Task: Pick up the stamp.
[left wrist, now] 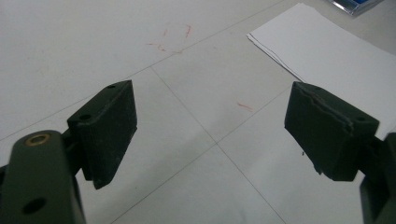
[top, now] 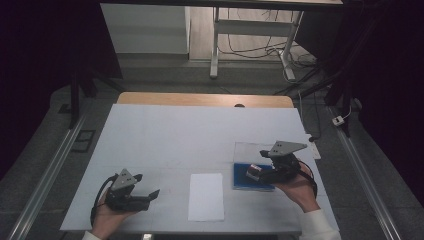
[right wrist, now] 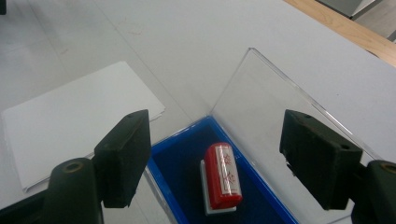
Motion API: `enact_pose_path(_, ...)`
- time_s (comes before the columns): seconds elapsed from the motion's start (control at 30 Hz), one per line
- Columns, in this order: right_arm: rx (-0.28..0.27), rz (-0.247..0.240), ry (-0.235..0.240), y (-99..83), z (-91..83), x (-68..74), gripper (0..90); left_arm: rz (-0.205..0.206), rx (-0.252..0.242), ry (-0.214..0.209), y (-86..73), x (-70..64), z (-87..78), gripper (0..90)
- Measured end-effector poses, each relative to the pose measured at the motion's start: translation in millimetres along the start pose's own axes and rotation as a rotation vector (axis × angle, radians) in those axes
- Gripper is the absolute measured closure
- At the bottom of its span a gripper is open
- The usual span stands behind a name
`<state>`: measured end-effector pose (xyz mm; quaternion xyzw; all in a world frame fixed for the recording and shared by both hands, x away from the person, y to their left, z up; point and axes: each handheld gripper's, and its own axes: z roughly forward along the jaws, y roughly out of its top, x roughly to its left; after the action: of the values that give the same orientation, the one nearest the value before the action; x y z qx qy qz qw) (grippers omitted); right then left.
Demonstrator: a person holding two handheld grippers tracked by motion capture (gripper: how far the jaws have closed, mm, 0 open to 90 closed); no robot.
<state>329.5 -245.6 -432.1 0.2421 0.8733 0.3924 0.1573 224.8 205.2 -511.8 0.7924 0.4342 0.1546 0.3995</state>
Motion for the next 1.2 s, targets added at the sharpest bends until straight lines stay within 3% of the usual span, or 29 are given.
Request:
enact_pose_path(0.1,-0.019,0.014,0.008,-3.9,2.8,-1.9,25.8,0.000,0.000,0.002,-0.2,0.1,-0.2,17.5)
enact_pose_path(0.77,0.135,0.004,0.019,-17.3,30.3,-10.9,26.5,0.006,0.010,0.003,-1.0,-1.5,1.9,17.6)
enact_pose_path(0.93,0.169,-0.007,0.010,-21.3,39.8,-12.3,34.2,0.008,0.014,0.003,-1.3,-1.4,2.3,17.6)
enact_pose_path(1.2,0.167,-0.019,0.016,-21.7,39.6,-13.0,48.5,0.008,0.022,0.003,-2.1,0.2,3.2,17.6)
